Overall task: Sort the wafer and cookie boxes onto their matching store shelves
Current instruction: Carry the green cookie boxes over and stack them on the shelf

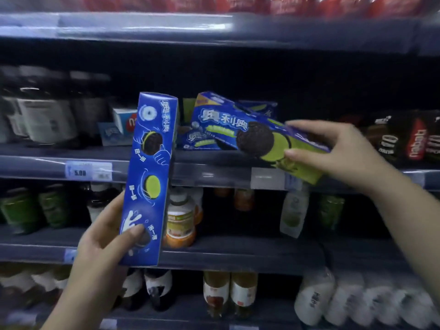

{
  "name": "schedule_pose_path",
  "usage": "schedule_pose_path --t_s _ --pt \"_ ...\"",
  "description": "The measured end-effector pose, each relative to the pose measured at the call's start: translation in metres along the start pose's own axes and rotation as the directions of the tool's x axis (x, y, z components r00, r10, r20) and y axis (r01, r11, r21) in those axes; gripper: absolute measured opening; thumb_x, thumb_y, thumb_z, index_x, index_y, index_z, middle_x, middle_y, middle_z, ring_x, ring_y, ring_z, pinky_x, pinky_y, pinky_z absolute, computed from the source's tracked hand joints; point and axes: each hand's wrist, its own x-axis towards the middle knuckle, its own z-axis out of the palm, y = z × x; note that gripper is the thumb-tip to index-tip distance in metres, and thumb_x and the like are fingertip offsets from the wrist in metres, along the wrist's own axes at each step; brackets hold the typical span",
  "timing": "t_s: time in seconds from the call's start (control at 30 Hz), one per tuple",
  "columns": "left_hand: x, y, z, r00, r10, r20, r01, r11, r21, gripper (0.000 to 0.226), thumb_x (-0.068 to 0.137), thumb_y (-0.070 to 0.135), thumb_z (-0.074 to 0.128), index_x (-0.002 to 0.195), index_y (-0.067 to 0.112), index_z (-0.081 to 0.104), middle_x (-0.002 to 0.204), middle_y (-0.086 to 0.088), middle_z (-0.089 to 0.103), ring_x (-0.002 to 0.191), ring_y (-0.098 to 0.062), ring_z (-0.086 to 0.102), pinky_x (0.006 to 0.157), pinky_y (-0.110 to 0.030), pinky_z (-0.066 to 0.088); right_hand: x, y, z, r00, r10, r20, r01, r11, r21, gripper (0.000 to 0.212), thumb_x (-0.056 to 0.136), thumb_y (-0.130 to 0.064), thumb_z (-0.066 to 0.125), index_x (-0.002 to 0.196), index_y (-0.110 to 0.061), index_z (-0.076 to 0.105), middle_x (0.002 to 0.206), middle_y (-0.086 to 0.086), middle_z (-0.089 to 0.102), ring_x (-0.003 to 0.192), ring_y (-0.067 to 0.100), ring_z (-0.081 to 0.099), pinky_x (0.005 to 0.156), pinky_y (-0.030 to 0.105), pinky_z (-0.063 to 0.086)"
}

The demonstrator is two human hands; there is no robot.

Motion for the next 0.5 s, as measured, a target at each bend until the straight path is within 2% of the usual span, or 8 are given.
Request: schedule_pose_path --t_s 0.07,0.13,0.2,0.27,0.3,0.43,0.5 --pt "-0.001 0.001 -0.004 1.0 0.001 -0.018 -0.001 1.0 0.019 0.053 0.072 0.005 0.052 0.117 0.028 0.068 0.102 -0.007 0.074 0.085 -0.022 0.065 0.076 -0.038 0.054 0.024 0.001 -0.001 0.997 -0.036 0.064 0.043 0.991 -0.124 0.055 0.074 -0.03 0.078 0.126 -0.022 0.064 0.117 -0.008 0.066 0.103 -0.003 0.06 0.097 0.013 0.044" --pt "-0.003 0.002 -0.01 0.999 -0.002 -0.033 0.003 0.999 0.032 0.057 0.071 0.005 0.052 0.124 0.023 0.063 0.106 -0.01 0.072 0.089 -0.026 0.064 0.08 -0.044 0.052 0.046 0.003 0.004 0.987 -0.072 0.142 0.106 0.963 -0.249 0.053 0.077 -0.029 0.077 0.128 -0.024 0.062 0.113 -0.007 0.063 0.099 -0.003 0.058 0.088 0.003 0.039" --pt "-0.005 0.002 -0.017 0.999 -0.001 -0.048 0.003 0.998 0.055 0.058 0.071 0.006 0.053 0.125 0.023 0.062 0.104 -0.011 0.072 0.084 -0.026 0.062 0.074 -0.036 0.054 0.062 0.008 0.012 0.975 -0.076 0.209 0.143 0.935 -0.326 0.054 0.079 -0.032 0.075 0.13 -0.027 0.06 0.109 -0.01 0.06 0.097 -0.002 0.056 0.083 0.0 0.035" --pt "-0.007 0.002 -0.024 0.997 -0.004 -0.081 0.009 0.998 0.057 0.057 0.07 0.005 0.053 0.122 0.025 0.065 0.099 -0.011 0.072 0.078 -0.026 0.062 0.068 -0.031 0.055 0.073 0.013 0.021 0.965 -0.064 0.253 0.15 0.931 -0.334 0.055 0.081 -0.031 0.074 0.132 -0.024 0.058 0.122 -0.011 0.061 0.105 -0.004 0.052 0.08 -0.007 0.029" --pt "-0.008 0.004 -0.027 0.995 -0.006 -0.095 0.011 0.998 0.057 0.056 0.069 0.005 0.053 0.119 0.026 0.067 0.097 -0.011 0.072 0.078 -0.026 0.063 0.066 -0.031 0.055 0.077 0.016 0.025 0.964 -0.059 0.261 0.15 0.927 -0.344 0.056 0.081 -0.031 0.074 0.134 -0.022 0.057 0.127 -0.007 0.059 0.11 -0.001 0.05 0.081 -0.007 0.028" --pt "-0.007 0.01 -0.035 0.996 -0.005 -0.092 0.011 0.997 0.073 0.058 0.07 0.005 0.054 0.123 0.026 0.064 0.101 -0.022 0.068 0.083 -0.033 0.055 0.065 -0.033 0.054 0.077 0.03 0.041 0.966 -0.11 0.236 0.205 0.879 -0.431 0.055 0.085 -0.038 0.068 0.136 -0.024 0.054 0.121 0.001 0.053 0.121 0.019 0.046 0.095 0.023 0.032" --pt "-0.004 0.014 -0.035 0.997 0.003 -0.075 0.003 0.997 0.083 0.06 0.068 0.009 0.061 0.126 0.026 0.062 0.108 -0.027 0.066 0.085 -0.034 0.055 0.069 -0.037 0.052 0.077 0.033 0.043 0.97 -0.09 0.225 0.181 0.887 -0.426 0.056 0.086 -0.038 0.066 0.138 -0.024 0.053 0.124 0.005 0.053 0.123 0.023 0.045 0.098 0.03 0.033"
